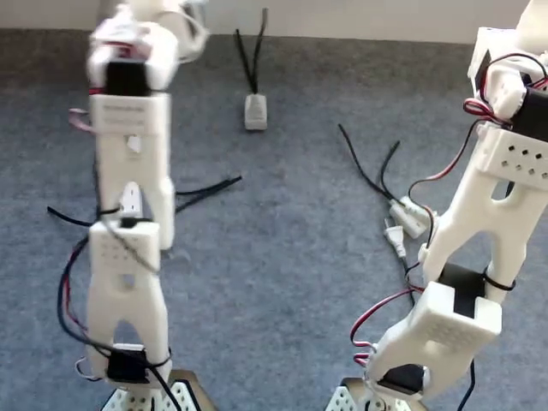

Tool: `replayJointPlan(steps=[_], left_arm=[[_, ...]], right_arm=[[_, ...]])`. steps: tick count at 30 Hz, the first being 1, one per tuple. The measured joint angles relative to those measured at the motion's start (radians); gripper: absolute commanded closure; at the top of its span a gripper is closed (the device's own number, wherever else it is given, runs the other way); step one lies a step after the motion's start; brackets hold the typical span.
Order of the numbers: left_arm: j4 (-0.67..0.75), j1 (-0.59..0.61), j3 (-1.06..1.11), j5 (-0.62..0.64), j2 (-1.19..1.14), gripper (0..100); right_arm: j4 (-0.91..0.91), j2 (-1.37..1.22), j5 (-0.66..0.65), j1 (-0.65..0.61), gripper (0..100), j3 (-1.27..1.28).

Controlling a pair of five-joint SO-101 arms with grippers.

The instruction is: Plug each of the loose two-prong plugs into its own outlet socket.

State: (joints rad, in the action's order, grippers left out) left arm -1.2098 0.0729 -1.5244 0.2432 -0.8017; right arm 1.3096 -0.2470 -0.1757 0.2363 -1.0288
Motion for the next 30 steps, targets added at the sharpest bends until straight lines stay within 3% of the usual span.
replayJointPlan(steps=[6,14,19,24,26,30], left_arm=[[-0.27,0.15,0.026,0.0,0.178,74],[-0.531,0.305,0.144,0.006,0.21,74],[-0.552,0.344,0.388,0.021,0.242,74],[-0.552,0.347,0.721,0.138,0.334,74],[-0.551,0.339,0.832,0.127,0.367,74],[-0.549,0.298,0.977,-0.017,0.39,74]], right_arm=[[0.0,0.0,0.0,0.002,99.0,0.0],[0.0,0.0,0.0,-0.002,98.9,0.0],[0.005,0.0,0.0,-0.018,98.9,0.0],[0.021,0.0,0.0,-0.044,98.9,0.0],[0.023,0.0,0.0,-0.046,98.9,0.0],[0.025,0.0,0.0,-0.043,98.9,0.0]])
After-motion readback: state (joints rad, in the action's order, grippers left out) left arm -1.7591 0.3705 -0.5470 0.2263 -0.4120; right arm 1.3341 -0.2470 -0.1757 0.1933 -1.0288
